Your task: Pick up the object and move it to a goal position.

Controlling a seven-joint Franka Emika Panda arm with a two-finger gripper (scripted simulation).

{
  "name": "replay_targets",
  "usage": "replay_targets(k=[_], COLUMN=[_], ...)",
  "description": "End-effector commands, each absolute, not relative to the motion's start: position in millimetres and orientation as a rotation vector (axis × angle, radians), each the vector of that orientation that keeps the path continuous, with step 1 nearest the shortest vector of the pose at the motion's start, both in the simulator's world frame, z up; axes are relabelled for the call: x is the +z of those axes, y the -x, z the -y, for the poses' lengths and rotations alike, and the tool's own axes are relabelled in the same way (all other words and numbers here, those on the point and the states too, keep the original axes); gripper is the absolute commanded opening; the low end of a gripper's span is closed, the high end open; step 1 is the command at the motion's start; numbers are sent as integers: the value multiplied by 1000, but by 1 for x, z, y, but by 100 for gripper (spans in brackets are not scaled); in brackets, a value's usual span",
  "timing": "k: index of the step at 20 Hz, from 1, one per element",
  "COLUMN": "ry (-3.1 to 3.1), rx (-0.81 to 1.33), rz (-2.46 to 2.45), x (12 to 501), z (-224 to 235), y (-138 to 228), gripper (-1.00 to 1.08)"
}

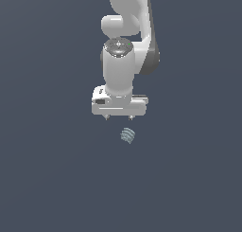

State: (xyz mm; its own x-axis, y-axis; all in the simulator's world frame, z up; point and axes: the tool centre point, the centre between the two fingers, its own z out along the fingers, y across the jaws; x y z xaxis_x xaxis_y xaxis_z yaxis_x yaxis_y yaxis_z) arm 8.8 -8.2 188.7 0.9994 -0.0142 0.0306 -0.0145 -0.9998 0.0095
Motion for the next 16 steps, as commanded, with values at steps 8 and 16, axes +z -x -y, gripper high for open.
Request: replay_targets(k=[8,16], ry=[-3152,-3156], rx=[44,43], rz=[-4,-4], x=[191,191], z=[3,1], y=[-10,-10], gripper=[100,100])
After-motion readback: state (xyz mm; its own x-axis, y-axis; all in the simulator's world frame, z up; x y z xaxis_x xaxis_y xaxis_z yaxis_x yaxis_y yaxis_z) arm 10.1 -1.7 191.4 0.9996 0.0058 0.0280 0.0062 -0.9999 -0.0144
